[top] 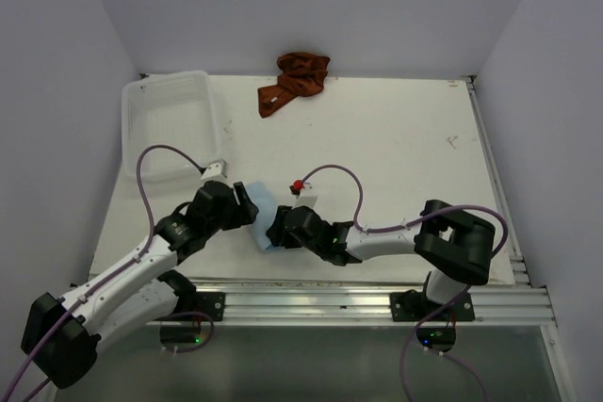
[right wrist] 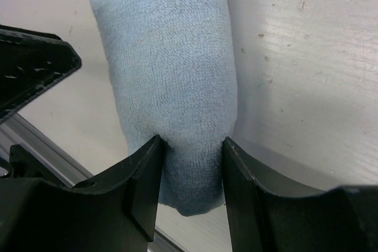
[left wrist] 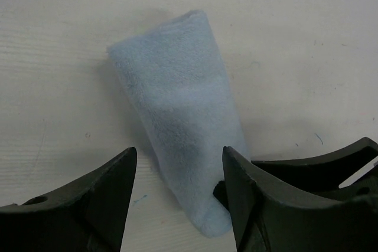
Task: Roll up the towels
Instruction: Roll the towel
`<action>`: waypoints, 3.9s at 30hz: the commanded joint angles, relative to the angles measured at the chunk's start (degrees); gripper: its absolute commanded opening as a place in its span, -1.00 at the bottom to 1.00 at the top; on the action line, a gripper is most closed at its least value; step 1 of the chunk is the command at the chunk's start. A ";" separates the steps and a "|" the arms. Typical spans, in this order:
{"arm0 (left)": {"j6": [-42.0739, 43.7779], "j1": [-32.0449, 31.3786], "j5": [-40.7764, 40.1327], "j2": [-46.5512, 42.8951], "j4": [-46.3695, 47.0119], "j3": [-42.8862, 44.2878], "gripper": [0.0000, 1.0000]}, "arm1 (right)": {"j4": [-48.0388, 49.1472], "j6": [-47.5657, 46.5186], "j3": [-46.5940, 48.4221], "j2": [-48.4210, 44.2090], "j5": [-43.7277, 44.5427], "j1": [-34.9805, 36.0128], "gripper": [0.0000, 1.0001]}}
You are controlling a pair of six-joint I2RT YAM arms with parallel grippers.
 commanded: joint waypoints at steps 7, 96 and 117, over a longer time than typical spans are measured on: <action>-4.86 -0.20 -0.97 -2.74 6.78 -7.61 0.32 | 1.66 0.95 0.71 0.06 1.24 0.02 -0.07; 3.13 -0.02 -4.05 32.94 18.93 4.43 0.02 | 2.28 -4.59 -6.85 -13.03 -1.66 0.02 0.39; 7.09 2.09 -4.31 29.16 10.67 13.39 0.02 | -3.88 -4.68 -14.06 -25.61 1.94 0.02 0.44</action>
